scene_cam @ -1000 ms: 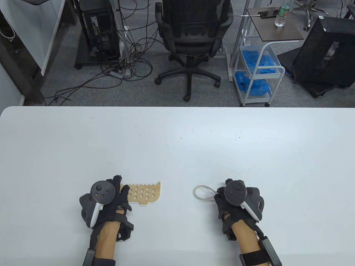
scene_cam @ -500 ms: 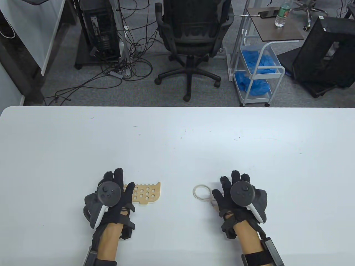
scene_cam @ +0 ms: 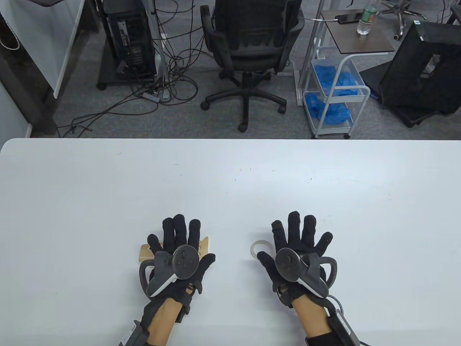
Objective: Remove rope from all holes on crocodile lacing toy
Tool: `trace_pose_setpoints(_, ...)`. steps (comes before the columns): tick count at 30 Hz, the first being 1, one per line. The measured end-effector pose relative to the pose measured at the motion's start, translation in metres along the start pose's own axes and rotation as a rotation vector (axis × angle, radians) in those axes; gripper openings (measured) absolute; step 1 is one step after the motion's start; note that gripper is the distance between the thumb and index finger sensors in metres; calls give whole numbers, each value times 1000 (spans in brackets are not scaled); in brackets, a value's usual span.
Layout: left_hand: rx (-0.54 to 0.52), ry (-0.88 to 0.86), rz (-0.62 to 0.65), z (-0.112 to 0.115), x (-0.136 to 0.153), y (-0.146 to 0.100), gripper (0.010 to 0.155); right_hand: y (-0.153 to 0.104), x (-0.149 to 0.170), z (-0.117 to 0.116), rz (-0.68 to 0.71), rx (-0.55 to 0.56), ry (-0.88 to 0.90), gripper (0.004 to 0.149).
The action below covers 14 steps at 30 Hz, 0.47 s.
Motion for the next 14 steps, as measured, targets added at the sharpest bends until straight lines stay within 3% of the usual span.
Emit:
trace_pose_setpoints(8, -13, -23, -37, -2, 10, -2, 90, 0, 0, 2, -17, 54, 92, 70)
trace_pose_setpoints(14, 9, 2, -40, 0, 6, -2, 89, 3, -7, -1, 5, 32, 94, 69)
Point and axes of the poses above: the tracker on the back of each hand, its own x axis roughly to the little-finger side, its own y axis roughly from the wrist to the fingertips, z = x × y, the point moved 3 cm from there along y, roughly from the wrist to the fingertips, and after that the axes turned 9 degrees about z, right-handed, at the moved point
